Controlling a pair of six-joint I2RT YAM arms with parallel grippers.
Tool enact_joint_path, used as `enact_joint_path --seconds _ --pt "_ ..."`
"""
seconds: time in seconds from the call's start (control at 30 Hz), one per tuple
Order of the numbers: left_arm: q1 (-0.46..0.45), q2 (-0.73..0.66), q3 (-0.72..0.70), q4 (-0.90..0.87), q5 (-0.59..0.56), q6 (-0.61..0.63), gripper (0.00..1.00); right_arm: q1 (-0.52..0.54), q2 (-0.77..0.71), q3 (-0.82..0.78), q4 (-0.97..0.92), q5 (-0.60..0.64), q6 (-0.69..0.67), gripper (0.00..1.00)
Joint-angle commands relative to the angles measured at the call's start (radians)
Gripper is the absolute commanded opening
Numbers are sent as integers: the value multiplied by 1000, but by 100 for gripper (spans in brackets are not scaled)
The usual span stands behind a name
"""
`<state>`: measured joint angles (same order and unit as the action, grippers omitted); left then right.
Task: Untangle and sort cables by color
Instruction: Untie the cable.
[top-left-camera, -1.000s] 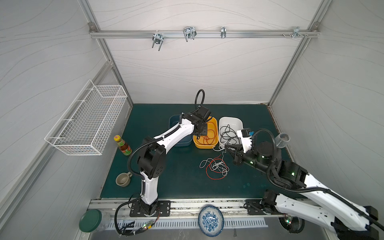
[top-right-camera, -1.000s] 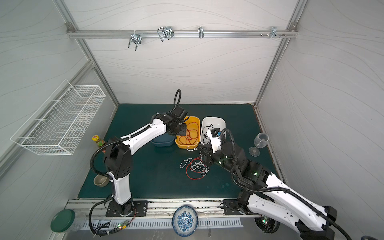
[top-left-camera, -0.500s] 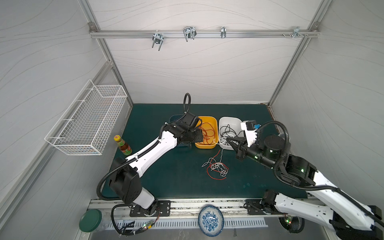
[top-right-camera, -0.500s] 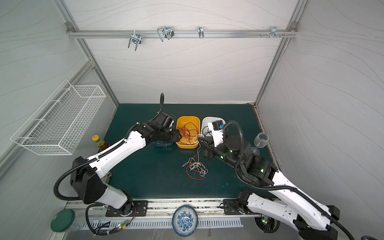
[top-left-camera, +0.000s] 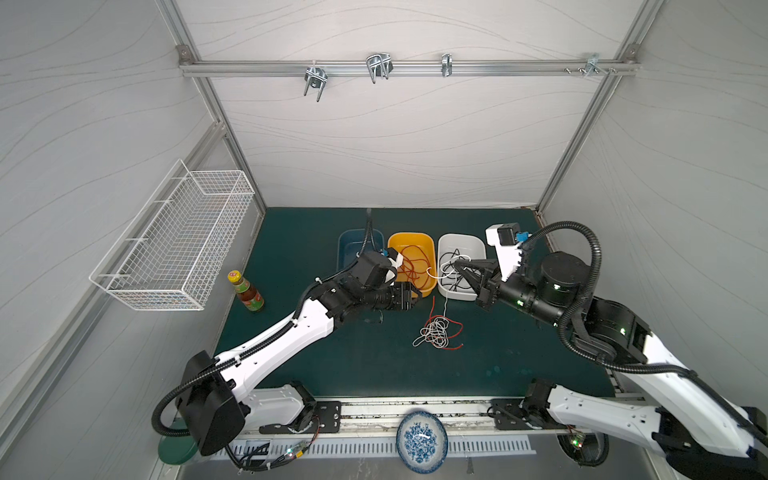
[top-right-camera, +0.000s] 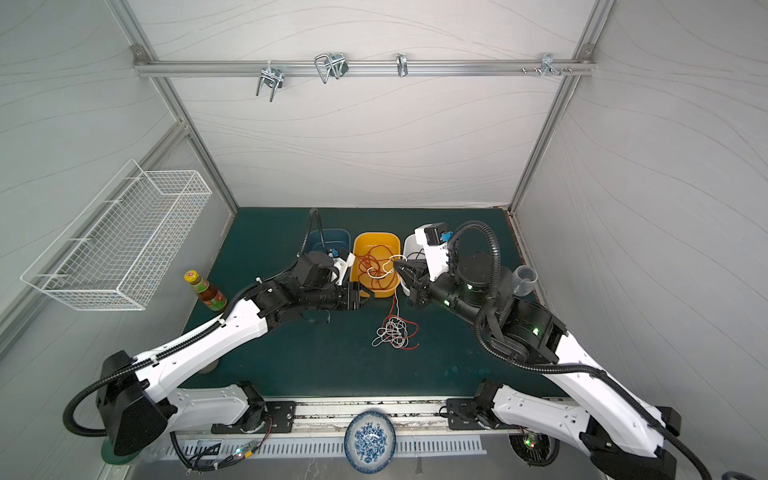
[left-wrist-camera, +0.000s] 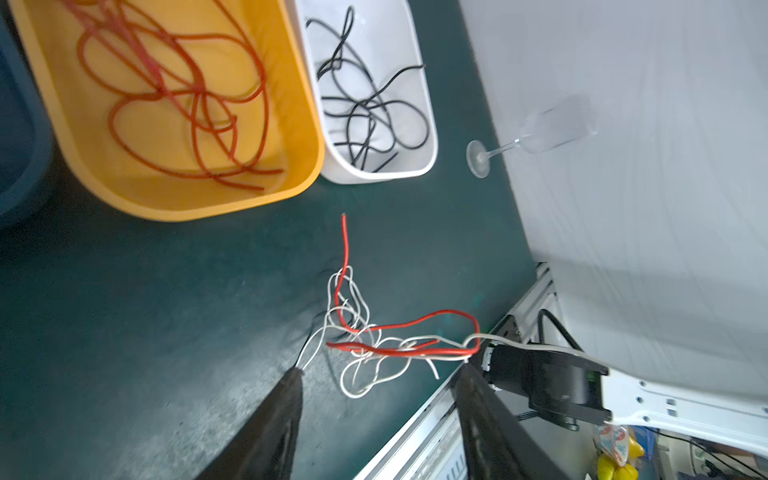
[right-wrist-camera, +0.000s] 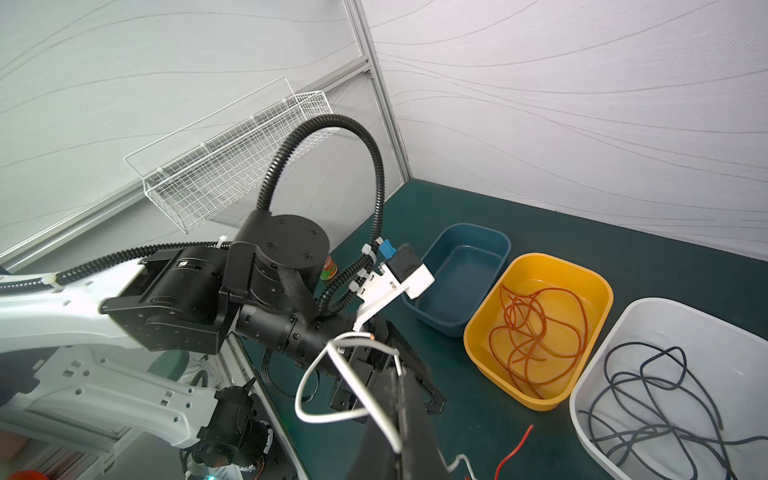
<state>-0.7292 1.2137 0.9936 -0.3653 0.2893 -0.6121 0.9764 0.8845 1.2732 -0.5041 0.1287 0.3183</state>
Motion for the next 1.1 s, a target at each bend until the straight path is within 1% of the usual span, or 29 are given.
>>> enact_joint_path --seconds 0.0,0.1,0.2,0.33,0.47,0.67,0.9,1.07 --pt "-10 -29 -27 180 89 41 62 -20 9 27 -16 -71 27 0" --pt "-23 -32 -66 260 146 54 62 -43 13 37 -16 -133 55 0" --pt "-34 -54 -138 392 209 54 62 -67 17 46 -21 -184 83 0" --pt "-53 -109 -241 562 214 52 62 -99 20 44 -18 -251 119 0" --pt "-67 -135 -292 677 233 46 62 -118 22 33 -7 -299 144 0" --pt "-106 -117 -302 746 235 76 62 -135 25 30 10 -355 168 0" --pt "-108 -89 -285 778 240 75 59 -146 29 16 31 -404 195 0" --pt "-113 -47 -266 778 253 73 45 -148 37 3 50 -430 224 0"
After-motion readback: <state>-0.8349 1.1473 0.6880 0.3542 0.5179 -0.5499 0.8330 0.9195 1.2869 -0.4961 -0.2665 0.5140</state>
